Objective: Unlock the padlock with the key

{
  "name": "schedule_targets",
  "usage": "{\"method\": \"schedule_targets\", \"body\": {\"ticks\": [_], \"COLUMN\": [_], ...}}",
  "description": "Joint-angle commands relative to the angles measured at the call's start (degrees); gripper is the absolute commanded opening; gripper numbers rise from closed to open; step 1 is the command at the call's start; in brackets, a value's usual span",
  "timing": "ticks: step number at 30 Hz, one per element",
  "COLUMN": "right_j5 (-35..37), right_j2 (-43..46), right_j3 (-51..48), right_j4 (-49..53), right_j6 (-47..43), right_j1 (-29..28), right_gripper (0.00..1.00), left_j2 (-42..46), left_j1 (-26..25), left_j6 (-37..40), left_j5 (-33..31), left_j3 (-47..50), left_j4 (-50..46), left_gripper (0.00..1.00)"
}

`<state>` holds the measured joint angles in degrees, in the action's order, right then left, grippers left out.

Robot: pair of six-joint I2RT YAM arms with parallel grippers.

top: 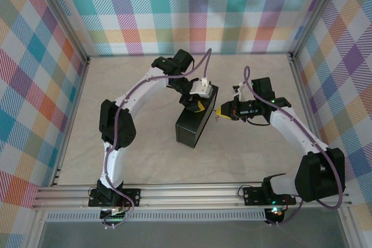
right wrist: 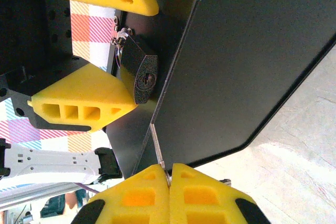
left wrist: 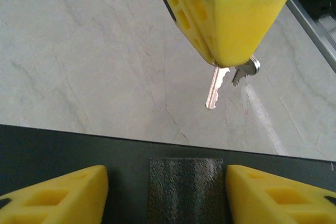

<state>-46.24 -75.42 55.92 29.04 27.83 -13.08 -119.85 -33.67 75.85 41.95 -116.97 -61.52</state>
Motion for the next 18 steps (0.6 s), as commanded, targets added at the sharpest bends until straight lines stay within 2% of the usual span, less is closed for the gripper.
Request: {"method": "schedule_targets", "body": {"ticks": [1,4,8,18], "right_j5": [-2.36,-3.94,-5.24,-8.72], "right_j2": [-0.6,-1.1,-1.92,-5.58], "right_j3": [-0.72,-0.73,-0.18,3.84], "right_j4": [-1.93,-3.53,-4.86,-1.86], "right_j6": [-0.7,0.05,0.71,-2.66], "right_j1": [0.27,0.25,0.27,1.56], "right_gripper": [0.06,0.06,0.06,0.05], "left_j2": [-0.65,-0.67,-0.38,1.75], "left_j1": [-0.12,-0.08,-0.23,-0.26], "left_j6": [0.78,1.04,1.05,2.05], "left_j5": [-1.92,-2.08,-1.38,-0.68], "left_j3": [-1.77,-1.67,-0.19,4.98], "left_j4": [-3.41,-4.19,-3.93,-0.87], "left_gripper": [0.53,0.44,0.43,0.3]}}
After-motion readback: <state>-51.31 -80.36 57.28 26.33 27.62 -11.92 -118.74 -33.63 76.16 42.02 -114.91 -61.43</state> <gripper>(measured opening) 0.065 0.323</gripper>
